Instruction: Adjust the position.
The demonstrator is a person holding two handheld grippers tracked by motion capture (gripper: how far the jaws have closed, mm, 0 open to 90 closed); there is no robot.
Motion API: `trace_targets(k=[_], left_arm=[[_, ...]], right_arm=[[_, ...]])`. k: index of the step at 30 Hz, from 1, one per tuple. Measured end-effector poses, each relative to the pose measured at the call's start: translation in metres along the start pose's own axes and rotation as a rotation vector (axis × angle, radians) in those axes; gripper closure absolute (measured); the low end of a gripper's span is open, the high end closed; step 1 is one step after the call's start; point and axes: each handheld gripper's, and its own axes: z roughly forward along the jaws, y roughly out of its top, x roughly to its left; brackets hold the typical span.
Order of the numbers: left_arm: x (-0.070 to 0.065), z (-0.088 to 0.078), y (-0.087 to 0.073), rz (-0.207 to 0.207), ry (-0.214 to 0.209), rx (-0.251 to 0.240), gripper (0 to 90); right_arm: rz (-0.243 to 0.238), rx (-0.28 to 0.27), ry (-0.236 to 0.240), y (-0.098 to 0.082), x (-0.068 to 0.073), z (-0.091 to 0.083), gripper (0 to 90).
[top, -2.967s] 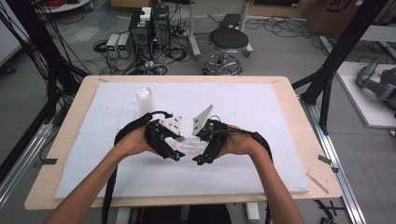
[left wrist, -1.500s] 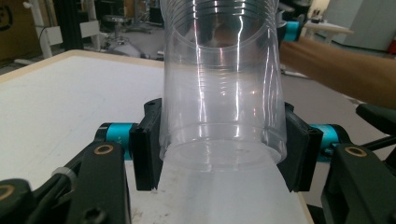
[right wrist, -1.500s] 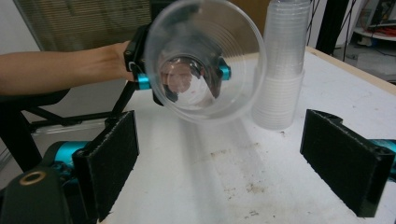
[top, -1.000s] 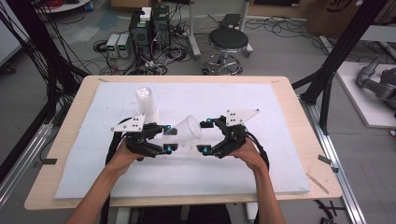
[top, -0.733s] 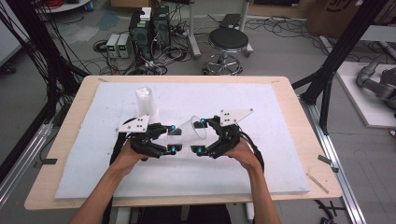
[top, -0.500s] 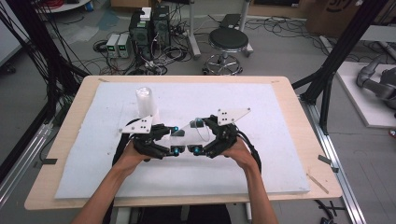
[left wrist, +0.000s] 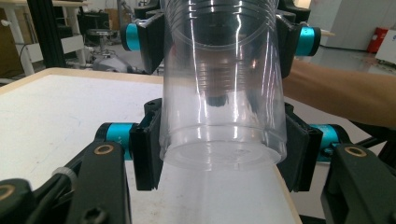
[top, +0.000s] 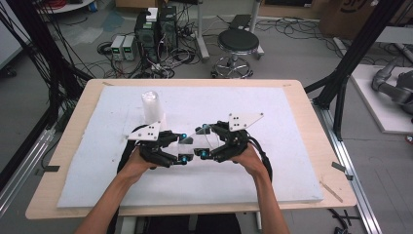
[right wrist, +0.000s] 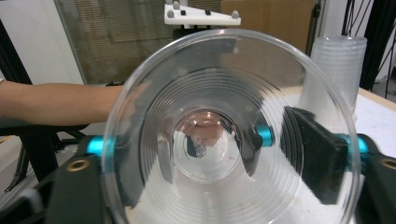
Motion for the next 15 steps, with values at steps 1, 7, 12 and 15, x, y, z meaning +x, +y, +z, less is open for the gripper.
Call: trace_targets(k=[1, 7, 12, 15], left_arm=[[-0.0001, -0.0001, 0.0001, 0.001, 0.001, 0.002, 41.9], [-0.0014, 0.0002, 0.0004, 0.007, 0.006, 0.015, 39.7], [-0.0016, 0.0026, 0.0003, -0.048, 0.112, 0.063, 1.7], [-0.0036, 0.0004, 0.0014, -0.038, 0.121, 0.093, 1.7]], right_arm=[[-0.003, 0.001, 0.003, 0.0001, 0.0001, -0.0001, 30.5], [-0.004, 0.007, 0.006, -0.0001, 0.0004, 0.0002, 31.6], [0.0, 0.008, 0.0, -0.0001, 0.0, -0.0004, 31.6], [-0.002, 0.011, -0.009, 0.0006, 0.0004, -0.0023, 31.6]])
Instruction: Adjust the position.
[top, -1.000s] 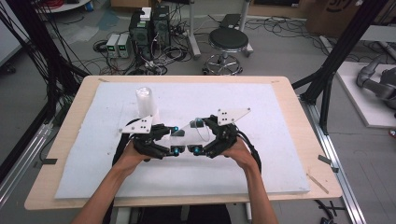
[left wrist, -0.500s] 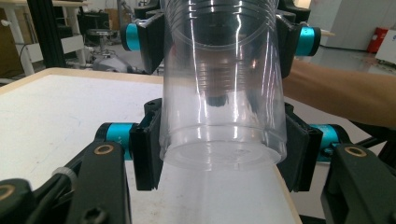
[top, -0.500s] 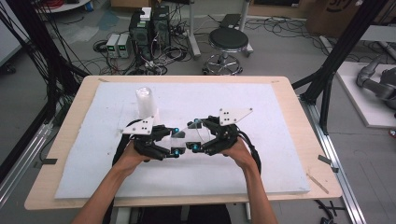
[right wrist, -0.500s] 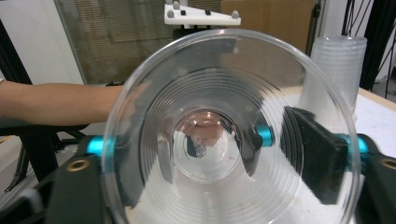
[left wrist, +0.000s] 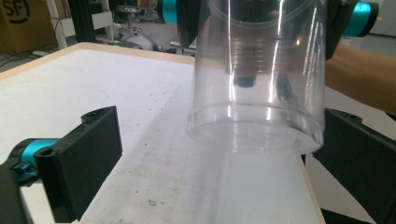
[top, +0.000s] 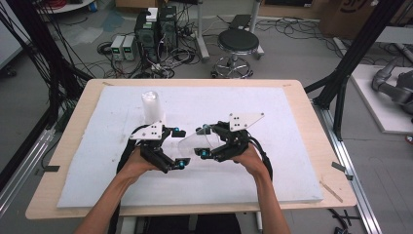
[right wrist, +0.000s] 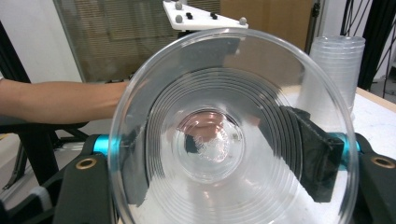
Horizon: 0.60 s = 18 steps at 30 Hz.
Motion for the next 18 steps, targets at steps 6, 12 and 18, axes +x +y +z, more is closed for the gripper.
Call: trace_targets(k=[6, 12, 18], left_arm=[[-0.006, -0.006, 0.0, 0.009, 0.075, 0.094, 1.7], [-0.013, -0.024, -0.008, -0.032, 0.221, 0.142, 2.4], [-0.014, -0.054, -0.032, -0.072, 0.437, 0.16, 2.4]], right_arm=[[0.002, 0.018, -0.025, 0.001, 0.0, -0.004, 31.4], [0.027, 0.126, -0.135, 0.009, -0.002, -0.008, 31.3], [0.053, 0.338, -0.295, 0.02, -0.007, -0.004, 31.4]])
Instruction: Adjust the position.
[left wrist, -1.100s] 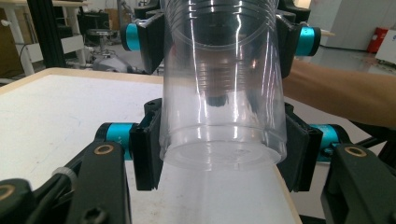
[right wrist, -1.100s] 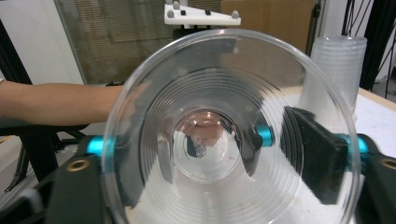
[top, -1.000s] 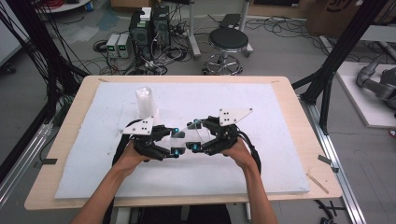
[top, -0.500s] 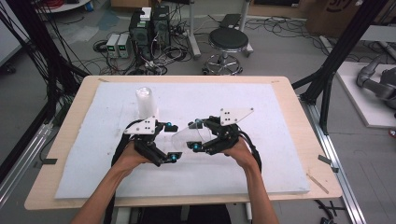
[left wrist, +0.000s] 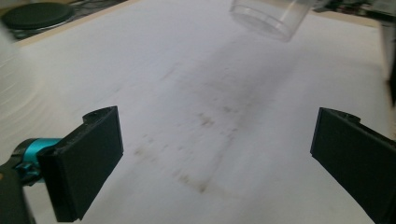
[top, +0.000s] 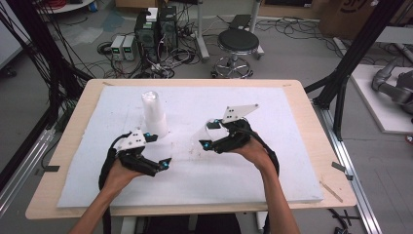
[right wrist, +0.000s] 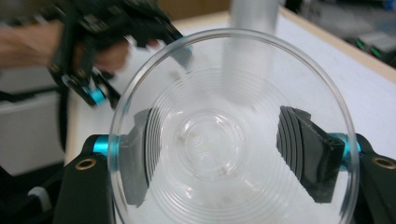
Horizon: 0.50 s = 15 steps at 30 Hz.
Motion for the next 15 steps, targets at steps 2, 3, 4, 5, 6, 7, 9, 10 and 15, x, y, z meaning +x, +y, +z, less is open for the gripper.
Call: trace_targets(k=[2, 3, 4, 5, 6, 7, 9, 10, 15], left_arm=[[0.002, -0.004, -0.004, -0.016, 0.026, -0.01, 2.4], [0.004, -0.007, -0.008, -0.029, 0.047, -0.013, 2.4], [0.007, -0.013, -0.015, -0.044, 0.083, -0.02, 2.4], [0.007, -0.013, -0.015, -0.044, 0.083, -0.02, 2.4], [0.01, -0.019, -0.022, -0.054, 0.109, -0.028, 2.4], [0.01, -0.019, -0.022, -0.054, 0.109, -0.028, 2.4], [0.012, -0.024, -0.029, -0.061, 0.125, -0.045, 2.4], [0.013, -0.027, -0.032, -0.064, 0.136, -0.049, 2.4], [0.018, -0.035, -0.046, -0.091, 0.18, -0.08, 2.4]], right_arm=[[0.005, 0.024, -0.02, 0.002, 0.0, 0.001, 31.4], [0.004, 0.07, -0.075, 0.006, -0.001, 0.003, 31.7], [0.008, 0.092, -0.09, 0.007, -0.002, 0.004, 31.8], [0.008, 0.092, -0.09, 0.007, -0.002, 0.004, 31.8], [0.004, 0.135, -0.133, 0.01, -0.003, 0.007, 32.0], [0.004, 0.135, -0.133, 0.01, -0.003, 0.007, 32.0], [0.01, 0.17, -0.161, 0.011, -0.004, 0.01, 32.1], [0.016, 0.199, -0.19, 0.012, -0.005, 0.012, 32.0], [0.023, 0.244, -0.215, 0.012, -0.008, 0.016, 32.1]])
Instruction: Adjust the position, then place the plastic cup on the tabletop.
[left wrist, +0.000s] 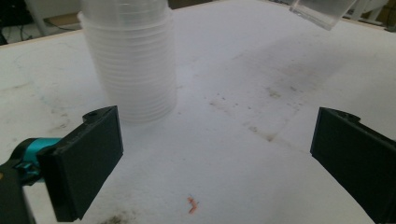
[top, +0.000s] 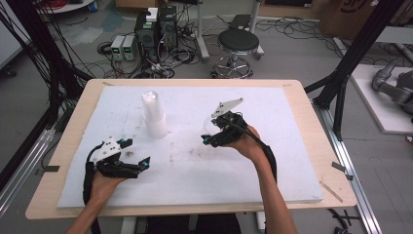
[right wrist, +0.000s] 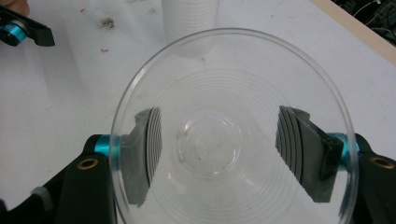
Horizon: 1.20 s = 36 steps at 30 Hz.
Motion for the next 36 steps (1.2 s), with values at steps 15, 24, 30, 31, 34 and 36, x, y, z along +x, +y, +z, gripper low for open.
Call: trace_targets(k=[15, 24, 30, 31, 34, 36], left_arm=[[0.009, -0.002, -0.006, -0.024, 0.023, -0.018, 2.4], [0.009, -0.003, -0.01, -0.028, 0.022, -0.01, 2.4], [0.011, -0.005, -0.012, -0.032, 0.029, -0.025, 2.4], [0.011, -0.005, -0.012, -0.039, 0.03, -0.028, 2.4], [0.012, -0.006, -0.013, -0.042, 0.029, -0.036, 2.4], [0.012, -0.006, -0.013, -0.041, 0.028, -0.036, 2.4]], right_arm=[[0.024, 0.026, -0.026, 0.001, -0.004, 0.006, 32.3], [0.02, 0.049, -0.025, 0.001, -0.004, 0.017, 32.3], [0.026, 0.087, -0.035, 0.003, -0.008, 0.032, 32.4], [0.031, 0.1, -0.029, 0.004, -0.008, 0.038, 32.3], [0.026, 0.125, -0.041, 0.006, -0.009, 0.048, 32.4], [0.028, 0.137, -0.042, 0.006, -0.009, 0.054, 32.4]])
